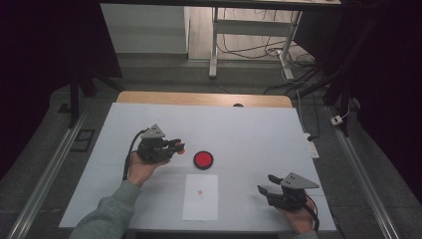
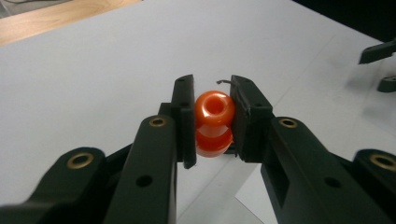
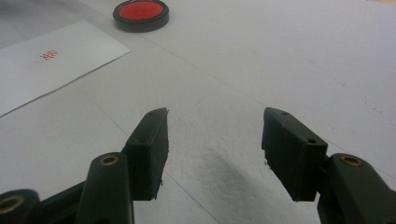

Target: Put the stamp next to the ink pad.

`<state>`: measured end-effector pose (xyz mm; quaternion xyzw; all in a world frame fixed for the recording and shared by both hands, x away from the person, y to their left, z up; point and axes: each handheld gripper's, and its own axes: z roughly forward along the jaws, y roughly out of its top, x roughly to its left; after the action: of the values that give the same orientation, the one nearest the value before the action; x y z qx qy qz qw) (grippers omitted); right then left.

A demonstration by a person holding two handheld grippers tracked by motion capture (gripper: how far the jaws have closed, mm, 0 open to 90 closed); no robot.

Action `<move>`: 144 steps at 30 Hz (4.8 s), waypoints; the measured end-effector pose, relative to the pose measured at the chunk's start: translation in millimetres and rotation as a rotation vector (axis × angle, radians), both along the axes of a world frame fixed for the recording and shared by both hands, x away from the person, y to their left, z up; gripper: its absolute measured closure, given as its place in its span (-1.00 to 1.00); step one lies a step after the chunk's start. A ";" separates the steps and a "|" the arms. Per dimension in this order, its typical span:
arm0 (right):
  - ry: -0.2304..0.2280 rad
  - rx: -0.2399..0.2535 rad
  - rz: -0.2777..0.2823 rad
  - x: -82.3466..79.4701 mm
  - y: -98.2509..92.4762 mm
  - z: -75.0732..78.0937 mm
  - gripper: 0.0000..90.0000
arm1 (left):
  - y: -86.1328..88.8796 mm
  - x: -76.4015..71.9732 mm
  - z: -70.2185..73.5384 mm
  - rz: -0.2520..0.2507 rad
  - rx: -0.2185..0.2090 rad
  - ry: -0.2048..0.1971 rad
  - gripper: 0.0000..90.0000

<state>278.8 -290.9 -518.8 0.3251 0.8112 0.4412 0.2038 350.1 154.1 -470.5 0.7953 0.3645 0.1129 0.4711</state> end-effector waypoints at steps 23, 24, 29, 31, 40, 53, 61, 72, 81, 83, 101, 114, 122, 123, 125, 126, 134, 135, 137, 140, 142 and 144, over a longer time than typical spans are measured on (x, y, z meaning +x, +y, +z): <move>0.010 0.003 -0.001 1.4 -0.6 -1.7 -0.10 | -16.2 29.9 -21.7 0.017 0.032 0.035 0.60; 0.011 0.003 -0.001 1.5 -0.7 -1.9 -0.10 | -17.6 31.3 -23.2 0.019 0.035 0.037 0.60; 0.011 -0.002 0.000 1.4 -0.3 -2.0 -0.10 | -20.8 38.9 -31.5 0.038 0.060 0.046 0.60; 0.013 0.001 0.003 1.6 -0.3 -2.4 -0.10 | -20.6 41.5 -34.8 0.048 0.070 0.048 0.60; 0.017 -0.003 0.006 2.1 0.1 -3.1 -0.10 | -22.0 47.2 -45.8 0.063 0.112 0.053 0.59; 0.018 -0.003 0.008 2.1 -0.1 -3.5 -0.10 | -24.6 49.5 -58.9 0.067 0.168 0.075 0.59; 0.015 -0.009 0.004 1.9 0.3 -3.5 -0.10 | -24.3 45.2 -63.2 0.073 0.166 0.058 0.57; 0.015 -0.008 0.004 2.0 0.3 -3.5 -0.11 | -22.2 43.2 -56.4 0.122 0.119 0.053 -0.21; 0.013 -0.003 0.004 1.7 -0.2 -2.5 -0.11 | -11.4 23.0 -34.5 0.077 0.087 0.059 -0.29; 0.013 -0.005 0.003 2.0 0.0 -2.9 -0.11 | -9.3 16.8 -29.4 0.063 0.091 0.054 -0.29; -0.021 0.001 -0.004 1.2 -2.1 4.7 -0.11 | 18.1 -58.3 -10.7 -0.015 0.079 0.025 -0.30; -0.030 -0.014 -0.005 2.8 -3.1 6.3 -0.12 | 47.7 -99.6 -26.3 0.008 0.090 -0.003 -0.29; -0.038 -0.041 0.001 3.0 -4.4 6.7 -0.12 | 57.7 -112.2 -36.3 0.024 0.115 -0.012 -0.29; -0.038 -0.044 0.001 3.1 -4.7 6.6 -0.12 | 59.0 -113.4 -37.5 0.023 0.116 -0.009 -0.29; -0.041 -0.051 0.005 3.4 -5.2 6.3 -0.12 | 61.3 -114.5 -39.5 0.027 0.117 -0.003 -0.29; -0.044 -0.055 0.008 3.5 -5.5 6.0 -0.12 | 62.0 -114.8 -40.0 0.031 0.117 -0.003 -0.29; -0.049 -0.061 0.011 3.6 -6.2 6.2 -0.12 | 62.7 -116.0 -39.1 0.027 0.115 -0.009 -0.29; -0.047 -0.060 0.015 3.7 -6.0 5.8 -0.12 | 62.6 -115.9 -39.2 0.025 0.116 -0.008 -0.29; -0.047 -0.061 0.017 3.7 -5.6 5.3 -0.12 | 62.6 -116.1 -39.1 0.024 0.115 -0.007 -0.29; -0.049 -0.060 0.019 3.6 -5.5 5.6 -0.12 | 62.8 -116.4 -38.8 0.022 0.111 -0.007 -0.29; -0.051 -0.056 0.020 3.5 -5.4 5.8 -0.12 | 62.9 -116.1 -39.1 0.022 0.108 -0.005 -0.29; -0.051 -0.056 0.020 3.5 -5.3 5.9 -0.12 | 62.6 -115.6 -39.5 0.022 0.108 -0.004 -0.29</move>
<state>282.3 -296.2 -512.9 0.2999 0.8210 0.4284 0.2291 234.4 216.7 -510.0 0.8152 0.3658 0.1392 0.4268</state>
